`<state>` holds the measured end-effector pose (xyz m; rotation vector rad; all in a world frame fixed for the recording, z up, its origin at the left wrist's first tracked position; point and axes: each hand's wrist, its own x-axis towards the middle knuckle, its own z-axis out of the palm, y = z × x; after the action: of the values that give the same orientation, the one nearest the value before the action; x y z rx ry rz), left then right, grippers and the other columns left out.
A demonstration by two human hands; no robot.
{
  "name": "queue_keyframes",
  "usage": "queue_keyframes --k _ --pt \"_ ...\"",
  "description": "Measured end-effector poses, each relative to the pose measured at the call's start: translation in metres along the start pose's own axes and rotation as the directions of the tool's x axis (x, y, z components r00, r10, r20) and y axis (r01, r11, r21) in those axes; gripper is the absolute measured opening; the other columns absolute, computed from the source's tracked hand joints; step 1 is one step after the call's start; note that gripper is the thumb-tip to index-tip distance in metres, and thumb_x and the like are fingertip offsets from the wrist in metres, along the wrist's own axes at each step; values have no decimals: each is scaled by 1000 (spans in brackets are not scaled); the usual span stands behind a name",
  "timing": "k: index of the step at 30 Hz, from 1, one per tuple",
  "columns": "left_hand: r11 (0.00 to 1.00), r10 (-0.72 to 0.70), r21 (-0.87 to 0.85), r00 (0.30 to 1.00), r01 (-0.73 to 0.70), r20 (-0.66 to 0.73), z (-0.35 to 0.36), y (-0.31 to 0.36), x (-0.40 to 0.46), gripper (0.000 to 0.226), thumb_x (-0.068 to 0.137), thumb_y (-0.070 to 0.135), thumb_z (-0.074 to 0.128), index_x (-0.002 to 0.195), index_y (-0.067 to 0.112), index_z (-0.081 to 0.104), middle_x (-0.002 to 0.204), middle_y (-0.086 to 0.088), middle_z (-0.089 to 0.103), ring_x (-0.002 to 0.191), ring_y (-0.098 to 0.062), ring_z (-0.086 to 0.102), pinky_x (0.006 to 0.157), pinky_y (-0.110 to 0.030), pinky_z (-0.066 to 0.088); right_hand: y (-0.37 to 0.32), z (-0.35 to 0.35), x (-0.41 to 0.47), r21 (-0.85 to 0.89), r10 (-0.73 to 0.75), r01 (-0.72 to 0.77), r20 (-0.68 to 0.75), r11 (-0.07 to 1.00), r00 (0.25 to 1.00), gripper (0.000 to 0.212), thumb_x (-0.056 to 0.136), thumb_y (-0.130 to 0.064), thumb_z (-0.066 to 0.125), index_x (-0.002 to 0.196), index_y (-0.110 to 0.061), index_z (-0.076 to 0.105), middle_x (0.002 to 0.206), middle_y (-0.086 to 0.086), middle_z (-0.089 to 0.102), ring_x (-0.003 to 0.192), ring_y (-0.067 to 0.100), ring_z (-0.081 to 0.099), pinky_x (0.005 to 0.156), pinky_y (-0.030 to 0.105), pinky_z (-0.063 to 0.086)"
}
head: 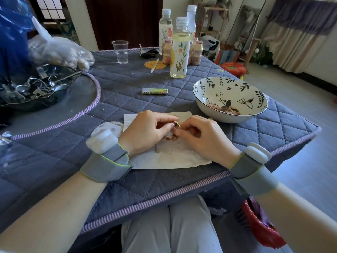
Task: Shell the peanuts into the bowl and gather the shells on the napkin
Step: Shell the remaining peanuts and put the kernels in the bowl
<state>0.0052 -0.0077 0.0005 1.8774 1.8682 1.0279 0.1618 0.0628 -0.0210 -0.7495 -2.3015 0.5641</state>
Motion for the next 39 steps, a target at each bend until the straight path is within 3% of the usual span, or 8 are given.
queue_keyframes --k 2,5,8,13,18,27,33,39 --pt "1000 8 23 1000 -9 2 1 -1 0 24 88 17 57 110 18 67 111 2 69 89 7 55 69 7 32 0 0 0 7 -1 1 -12 1000 1000 23 82 -35 58 76 -13 63 66 -4 56 60 14 49 61 32 41" --pt "999 19 38 1000 -19 -2 1 -1 0 23 88 19 57 109 18 68 110 1 70 86 2 58 71 6 33 1 -1 0 -15 -10 9 -21 1000 1000 13 85 -21 56 76 -13 61 68 -8 53 61 12 49 62 35 44" --pt "998 25 50 1000 -25 -9 2 -1 0 24 87 19 58 108 19 68 110 2 70 82 7 56 71 6 32 1 0 0 -32 3 -4 -41 999 999 14 84 -19 54 76 -10 61 67 -5 54 61 14 49 61 36 44" --pt "1000 18 -1 1000 -18 -21 4 1 -1 27 81 21 66 109 20 67 84 10 66 67 21 53 65 4 34 -2 3 1 -86 -25 14 -124 996 992 17 80 -25 48 71 -14 58 61 -17 41 61 11 46 66 37 40" --pt "999 -6 -45 995 1 -99 3 1 0 16 80 22 67 95 20 73 73 11 66 62 13 55 62 0 37 -4 4 1 -104 -23 13 -97 994 995 14 80 -24 51 67 -19 52 57 -18 38 59 10 43 65 35 38" --pt "998 30 -53 998 -32 -55 2 4 -2 18 81 17 66 98 19 72 76 16 65 60 19 55 61 3 36 -5 0 1 65 20 -18 -18 998 1000 21 86 -28 48 78 -15 62 65 -4 60 56 9 49 56 27 40" --pt "997 18 -69 986 -30 -167 3 5 -1 10 79 19 69 88 20 72 65 17 63 56 8 55 57 -2 37 -7 1 2 146 132 -129 -10 981 991 14 88 -16 53 81 -9 63 71 0 61 62 14 52 59 26 41" --pt "996 10 -83 963 -33 -268 3 7 -1 6 77 18 70 83 19 73 63 22 60 54 7 55 55 -3 37 -6 3 7 246 265 -247 -45 937 963 20 88 -16 52 73 -5 58 65 5 57 49 2 41 48 14 32"
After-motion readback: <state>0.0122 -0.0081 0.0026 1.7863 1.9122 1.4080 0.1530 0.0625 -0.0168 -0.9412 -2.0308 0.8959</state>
